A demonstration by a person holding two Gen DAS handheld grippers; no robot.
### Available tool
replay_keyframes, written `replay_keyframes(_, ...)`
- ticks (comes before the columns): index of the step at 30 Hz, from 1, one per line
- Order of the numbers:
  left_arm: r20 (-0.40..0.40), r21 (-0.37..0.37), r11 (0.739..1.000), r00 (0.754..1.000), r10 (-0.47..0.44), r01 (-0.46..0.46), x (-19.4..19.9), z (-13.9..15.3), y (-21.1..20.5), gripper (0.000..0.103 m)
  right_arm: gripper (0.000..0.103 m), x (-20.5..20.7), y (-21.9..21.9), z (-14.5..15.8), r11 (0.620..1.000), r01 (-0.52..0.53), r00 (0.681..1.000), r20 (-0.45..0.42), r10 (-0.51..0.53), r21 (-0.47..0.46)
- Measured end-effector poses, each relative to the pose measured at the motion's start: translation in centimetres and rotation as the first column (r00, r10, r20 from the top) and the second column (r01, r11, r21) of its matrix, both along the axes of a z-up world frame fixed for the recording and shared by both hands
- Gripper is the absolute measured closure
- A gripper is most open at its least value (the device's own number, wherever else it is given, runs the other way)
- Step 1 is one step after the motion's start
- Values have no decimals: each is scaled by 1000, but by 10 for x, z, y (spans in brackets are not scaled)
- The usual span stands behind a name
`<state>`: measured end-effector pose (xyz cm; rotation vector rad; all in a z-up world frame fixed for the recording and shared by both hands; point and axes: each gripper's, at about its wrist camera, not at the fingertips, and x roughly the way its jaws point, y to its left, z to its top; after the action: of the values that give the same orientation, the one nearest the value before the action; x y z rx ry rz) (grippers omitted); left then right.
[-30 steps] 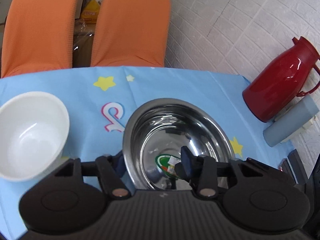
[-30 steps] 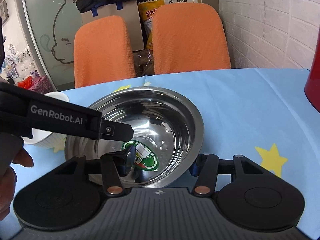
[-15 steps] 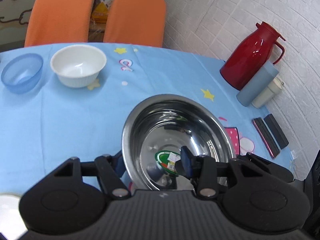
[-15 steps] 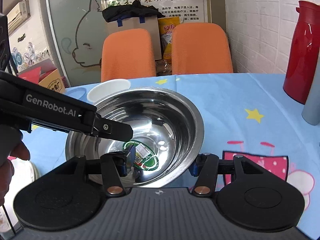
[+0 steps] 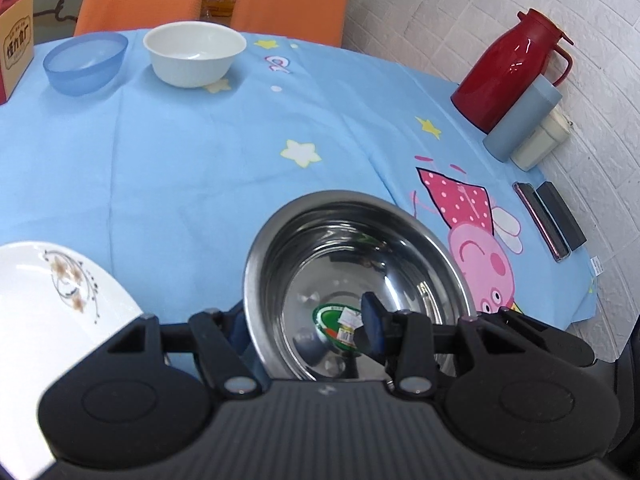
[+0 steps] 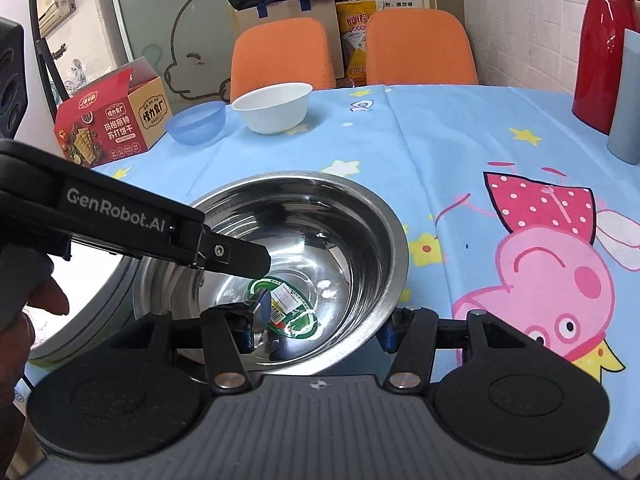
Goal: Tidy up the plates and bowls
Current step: 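Close both tools on the steel bowl rim and lift it, then lower the steel bowl onto the plate stack, open both tools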
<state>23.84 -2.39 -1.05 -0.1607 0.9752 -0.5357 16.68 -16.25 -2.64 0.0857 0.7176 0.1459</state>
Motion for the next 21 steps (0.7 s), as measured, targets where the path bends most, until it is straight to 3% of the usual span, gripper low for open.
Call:
replay_keyframes(5,15,3,1000,1000,-19,19,-1,-4,-6,61,10,-5,-4,-5,1000,-2,1000,1,2,11)
replay_keyframes(10,6,-21,1000,1000,-17,17,1,-7,-6,51,4,-13,-12,-7,999,-9,1000,-4,9,32)
replay_keyframes(14,67,-55,998,998,16,-13,-1,19,11,36,0,-24,-25,9,998,-3,999,40,1,58)
replay_keyframes(21,145,-118,985,980,139,-122,11,68,65,31,0,-31,-57,50,997,35,986,158,-45,66)
